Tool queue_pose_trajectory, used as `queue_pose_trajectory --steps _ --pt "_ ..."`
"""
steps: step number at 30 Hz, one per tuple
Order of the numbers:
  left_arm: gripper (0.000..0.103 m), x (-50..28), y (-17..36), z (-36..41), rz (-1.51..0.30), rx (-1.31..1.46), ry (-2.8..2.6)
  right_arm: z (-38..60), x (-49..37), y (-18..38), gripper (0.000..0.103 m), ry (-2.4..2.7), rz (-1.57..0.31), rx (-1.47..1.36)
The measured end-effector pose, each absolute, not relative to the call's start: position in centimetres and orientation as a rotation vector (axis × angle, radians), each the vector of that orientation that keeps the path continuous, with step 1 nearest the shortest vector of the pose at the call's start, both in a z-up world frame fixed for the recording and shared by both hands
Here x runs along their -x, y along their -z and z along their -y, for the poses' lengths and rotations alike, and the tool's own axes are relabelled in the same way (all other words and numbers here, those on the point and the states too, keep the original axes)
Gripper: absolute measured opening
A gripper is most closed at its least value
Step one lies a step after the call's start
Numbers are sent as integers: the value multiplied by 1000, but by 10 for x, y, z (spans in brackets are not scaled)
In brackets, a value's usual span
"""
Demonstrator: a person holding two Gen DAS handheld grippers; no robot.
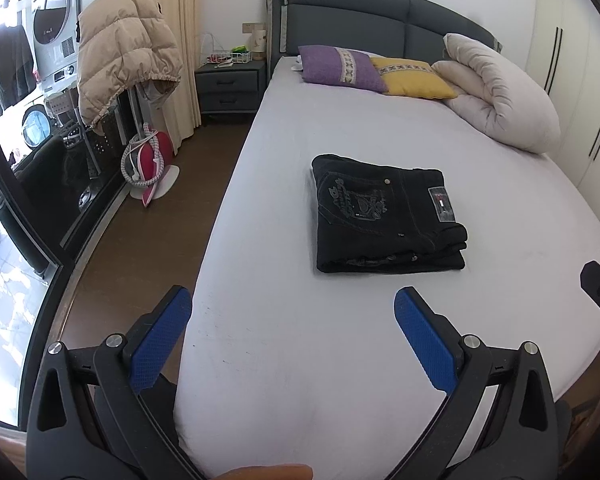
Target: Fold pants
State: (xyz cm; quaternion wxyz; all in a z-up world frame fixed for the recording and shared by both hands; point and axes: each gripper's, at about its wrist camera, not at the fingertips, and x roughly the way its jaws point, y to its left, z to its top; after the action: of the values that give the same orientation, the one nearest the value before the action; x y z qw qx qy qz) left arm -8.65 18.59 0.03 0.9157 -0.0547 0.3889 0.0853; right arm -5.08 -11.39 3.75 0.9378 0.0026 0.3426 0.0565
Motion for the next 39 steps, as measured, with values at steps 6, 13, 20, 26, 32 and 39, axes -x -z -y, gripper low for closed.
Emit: queue_pose_trajectory --steps 6,13,20,26,32,39 --pt "103 87 0 -185 -801 111 -177 113 52 -36 103 -118 -701 -4" --pt "103 87 1 -185 -801 112 -177 113 53 -35 103 -118 -704 -6" --pt "103 86 1 -184 -802 110 -176 113 54 -33 103 -118 -706 -6" --pt "103 85 4 -184 -807 108 -176 113 55 -30 103 -122 -712 -8" --pt "103 83 7 -184 -810 105 -170 113 54 -28 103 -124 -713 -6" --pt "103 80 8 -186 -813 102 -168 113 55 -24 103 -131 -720 -7"
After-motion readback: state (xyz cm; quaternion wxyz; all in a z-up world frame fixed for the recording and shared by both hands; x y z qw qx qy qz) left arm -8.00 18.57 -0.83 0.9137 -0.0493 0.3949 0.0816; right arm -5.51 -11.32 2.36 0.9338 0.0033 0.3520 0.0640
